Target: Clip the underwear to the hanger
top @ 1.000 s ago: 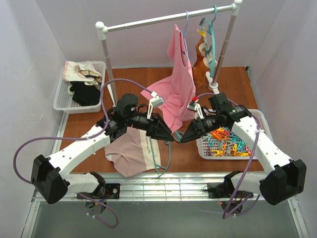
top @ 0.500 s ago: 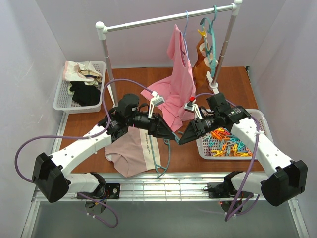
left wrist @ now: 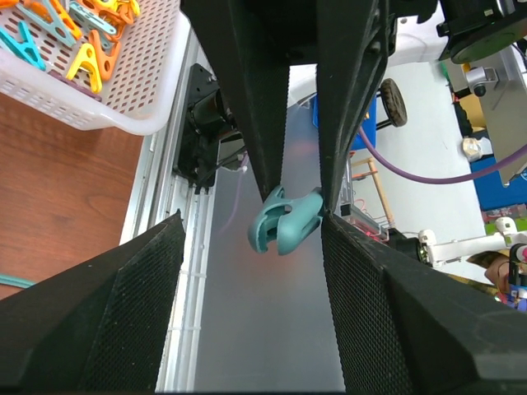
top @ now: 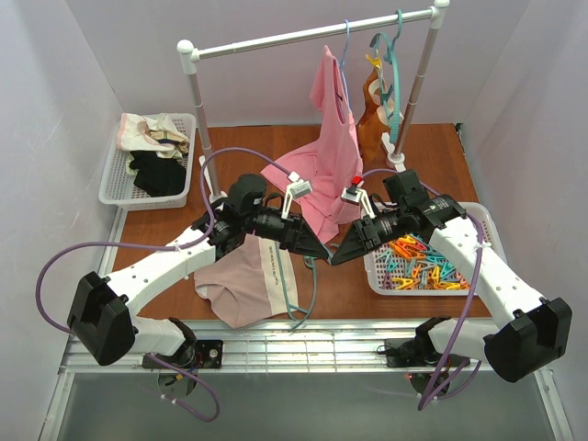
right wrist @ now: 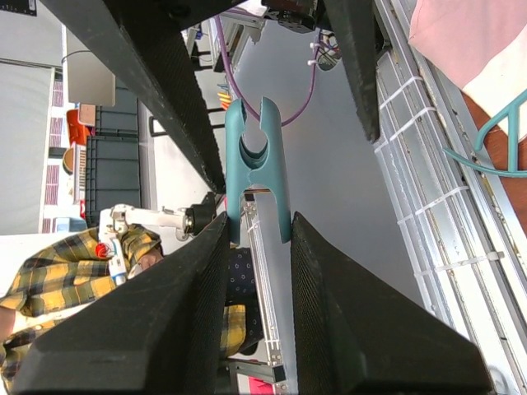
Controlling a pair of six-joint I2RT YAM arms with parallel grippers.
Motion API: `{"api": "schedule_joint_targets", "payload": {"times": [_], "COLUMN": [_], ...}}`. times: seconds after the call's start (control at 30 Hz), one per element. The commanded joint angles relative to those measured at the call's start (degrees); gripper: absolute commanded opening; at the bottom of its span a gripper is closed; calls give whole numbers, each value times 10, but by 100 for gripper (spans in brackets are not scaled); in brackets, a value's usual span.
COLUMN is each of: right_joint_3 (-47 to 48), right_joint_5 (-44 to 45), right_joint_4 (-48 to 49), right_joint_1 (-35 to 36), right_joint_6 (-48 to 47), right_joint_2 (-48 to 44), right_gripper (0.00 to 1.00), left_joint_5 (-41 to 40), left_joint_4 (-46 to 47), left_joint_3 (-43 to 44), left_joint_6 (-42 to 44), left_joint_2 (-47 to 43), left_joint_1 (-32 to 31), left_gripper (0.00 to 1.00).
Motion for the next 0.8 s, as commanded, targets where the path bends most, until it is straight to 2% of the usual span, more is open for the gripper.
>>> {"api": "schedule_joint_targets", "payload": {"times": [0.0, 0.27, 0.3, 0.6, 0.73, 0.77], "right_joint_3": [14, 3, 4, 0, -7, -10], "right_joint_5": [-15, -9, -9, -4, 1, 3], "right_joint_4": [13, 13, 14, 14, 13, 13], "right_joint_1": [4, 5, 4, 4, 5, 4], "right_joint_6": [-1, -2, -2, -1, 0, 0], "right_joint_2": [-4, -9, -9, -9, -11, -11], "right_gripper": [23, 23, 23, 24, 27, 28], "left_joint_5": [15, 26, 27, 35, 38, 38], "left_joint_4": [19, 36, 37, 38, 39, 40], "left_joint_3": [12, 10, 11, 11, 7, 6], "left_joint_6": [-6, -19, -19, -23, -25, -26], "left_joint_2": [-5, 1, 2, 5, 4, 2], "left_joint_1": [-5, -10, -12, -16, -16, -17], "left_gripper": [59, 51, 46, 23, 2, 0]}}
